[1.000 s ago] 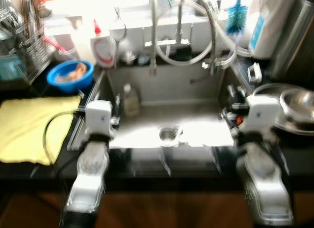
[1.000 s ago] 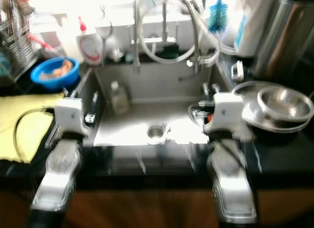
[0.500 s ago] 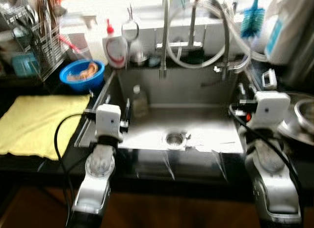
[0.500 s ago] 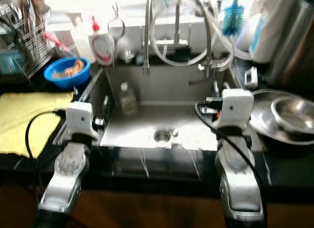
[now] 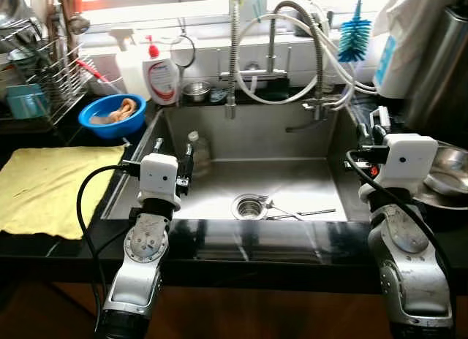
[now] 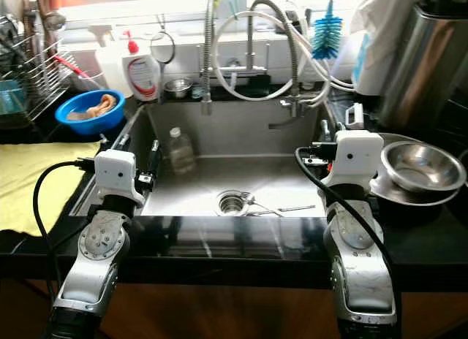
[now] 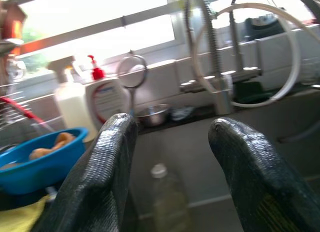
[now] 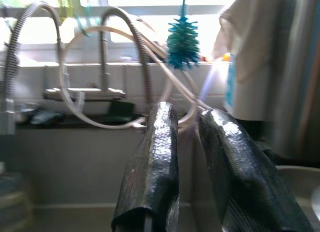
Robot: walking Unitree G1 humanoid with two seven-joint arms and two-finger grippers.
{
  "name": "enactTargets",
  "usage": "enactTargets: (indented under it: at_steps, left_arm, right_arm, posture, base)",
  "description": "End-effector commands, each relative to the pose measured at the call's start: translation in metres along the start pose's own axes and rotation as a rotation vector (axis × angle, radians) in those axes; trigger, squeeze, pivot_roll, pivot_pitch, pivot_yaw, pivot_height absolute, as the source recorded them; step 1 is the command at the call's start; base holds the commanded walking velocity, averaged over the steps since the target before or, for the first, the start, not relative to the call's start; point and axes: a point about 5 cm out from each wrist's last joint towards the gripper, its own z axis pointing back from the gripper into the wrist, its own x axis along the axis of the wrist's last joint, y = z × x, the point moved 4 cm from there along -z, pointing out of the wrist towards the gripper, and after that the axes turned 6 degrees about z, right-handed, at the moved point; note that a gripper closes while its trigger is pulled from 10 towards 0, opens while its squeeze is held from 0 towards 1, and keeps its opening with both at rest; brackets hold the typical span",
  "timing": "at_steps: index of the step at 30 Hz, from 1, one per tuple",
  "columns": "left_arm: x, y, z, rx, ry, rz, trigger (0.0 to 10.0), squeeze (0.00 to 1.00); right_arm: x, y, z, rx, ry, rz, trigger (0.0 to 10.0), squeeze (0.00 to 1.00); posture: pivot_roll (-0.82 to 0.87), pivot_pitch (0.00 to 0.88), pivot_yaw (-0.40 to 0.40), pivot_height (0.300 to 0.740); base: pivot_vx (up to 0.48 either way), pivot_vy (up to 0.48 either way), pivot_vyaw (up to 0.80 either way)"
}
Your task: Kitchen organization
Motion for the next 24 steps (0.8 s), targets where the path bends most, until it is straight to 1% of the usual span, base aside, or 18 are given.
enactTargets:
  at_steps: [1,5,6,9,13,17,21,24]
  left_arm:
    - [0.002,-0.003,-0.004,-0.016,-0.012,-0.006,10.0,0.00]
    - [0.001,-0.002,-0.004,-0.011,-0.009,-0.006,10.0,0.00]
    - [-0.001,-0.002,-0.003,-0.006,-0.002,0.004,10.0,0.00]
    - [-0.001,-0.002,-0.003,-0.006,-0.002,0.007,10.0,0.00]
    - [-0.001,-0.002,-0.004,-0.006,-0.002,0.006,10.0,0.00]
    - [-0.001,-0.002,-0.004,-0.005,-0.001,0.006,10.0,0.00]
    - [-0.002,-0.001,-0.003,-0.007,0.003,0.006,10.0,0.00]
    - [-0.002,-0.003,-0.003,-0.012,0.002,0.007,10.0,0.00]
  right_arm:
    - [0.003,-0.007,-0.003,-0.029,0.013,0.006,10.0,0.00]
    - [0.004,-0.011,-0.004,-0.036,0.023,-0.006,10.0,0.00]
    - [0.005,-0.014,-0.005,-0.036,0.032,0.009,10.0,0.00]
    - [0.006,-0.015,-0.006,-0.028,0.044,0.023,10.0,0.00]
    - [0.001,-0.014,-0.007,-0.009,0.123,0.031,10.0,0.00]
    - [0.000,-0.014,-0.007,-0.003,0.141,0.035,10.0,0.00]
    - [0.008,-0.014,-0.007,0.018,0.136,0.053,10.0,0.00]
    - [0.011,-0.012,-0.008,0.039,0.149,0.054,10.0,0.00]
  posture:
    - [-0.25,0.000,0.098,0.740]
    - [-0.26,0.000,0.100,0.740]
    - [-0.26,0.000,0.100,0.740]
    - [-0.26,0.000,0.099,0.740]
    - [-0.25,0.000,0.095,0.740]
    - [-0.26,0.000,0.095,0.740]
    - [-0.26,0.000,0.100,0.740]
    - [-0.27,0.000,0.096,0.740]
  base:
    - [0.000,-0.277,0.00]
    - [0.000,-0.273,0.00]
    - [0.000,0.000,0.00]
    - [0.000,0.000,0.00]
    - [0.000,0.000,0.00]
    - [0.000,0.000,0.00]
    - [0.000,0.000,0.00]
    - [0.000,0.000,0.00]
